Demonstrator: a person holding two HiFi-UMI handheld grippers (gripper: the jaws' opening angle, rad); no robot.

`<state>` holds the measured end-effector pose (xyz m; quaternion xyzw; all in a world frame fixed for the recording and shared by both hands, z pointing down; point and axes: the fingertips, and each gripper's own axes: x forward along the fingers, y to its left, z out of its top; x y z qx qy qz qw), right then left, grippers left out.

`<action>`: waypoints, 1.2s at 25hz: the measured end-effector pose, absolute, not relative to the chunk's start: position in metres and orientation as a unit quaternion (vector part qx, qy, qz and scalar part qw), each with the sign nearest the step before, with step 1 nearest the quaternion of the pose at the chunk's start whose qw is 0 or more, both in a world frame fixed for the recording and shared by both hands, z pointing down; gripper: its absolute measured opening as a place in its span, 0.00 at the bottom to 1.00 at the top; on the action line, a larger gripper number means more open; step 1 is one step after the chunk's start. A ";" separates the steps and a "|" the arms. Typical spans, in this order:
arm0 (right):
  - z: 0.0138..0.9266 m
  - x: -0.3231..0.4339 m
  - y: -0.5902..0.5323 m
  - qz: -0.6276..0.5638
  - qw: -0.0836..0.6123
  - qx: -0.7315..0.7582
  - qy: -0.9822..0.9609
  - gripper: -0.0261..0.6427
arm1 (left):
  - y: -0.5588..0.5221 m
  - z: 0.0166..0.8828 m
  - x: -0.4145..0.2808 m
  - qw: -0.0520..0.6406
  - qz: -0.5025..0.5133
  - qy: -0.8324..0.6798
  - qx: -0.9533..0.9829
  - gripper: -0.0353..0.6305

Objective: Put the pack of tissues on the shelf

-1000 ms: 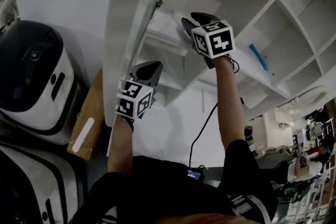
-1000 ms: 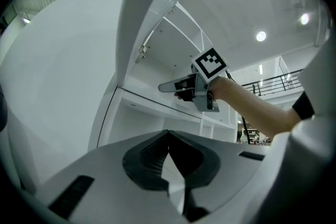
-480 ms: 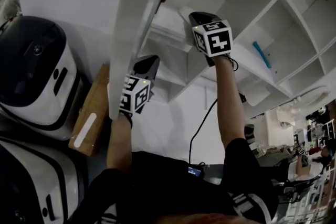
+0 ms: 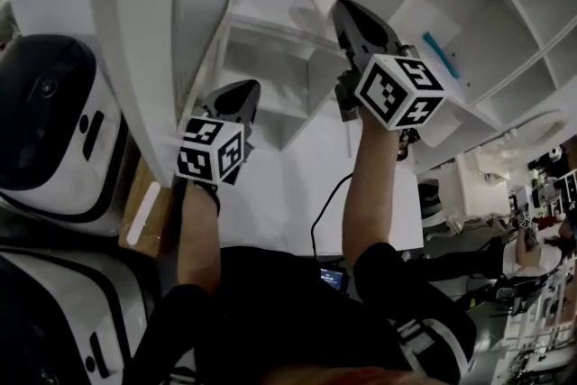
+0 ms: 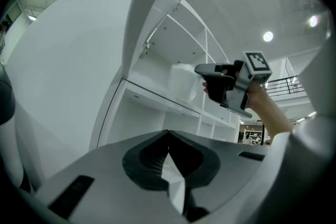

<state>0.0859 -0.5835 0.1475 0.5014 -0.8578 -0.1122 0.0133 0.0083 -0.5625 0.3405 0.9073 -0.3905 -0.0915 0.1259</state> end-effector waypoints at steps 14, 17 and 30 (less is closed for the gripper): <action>0.213 0.134 -0.494 -0.029 -0.114 0.509 -0.852 0.08 | -0.555 0.319 0.049 0.103 -0.109 -0.411 0.899 0.07; 0.244 0.153 -0.492 -0.008 -0.094 0.544 -0.834 0.08 | -0.555 0.326 0.069 0.109 -0.099 -0.401 0.904 0.07; 0.303 0.186 -0.504 0.047 -0.052 0.580 -0.812 0.08 | -0.545 0.333 0.104 0.109 -0.083 -0.382 0.914 0.07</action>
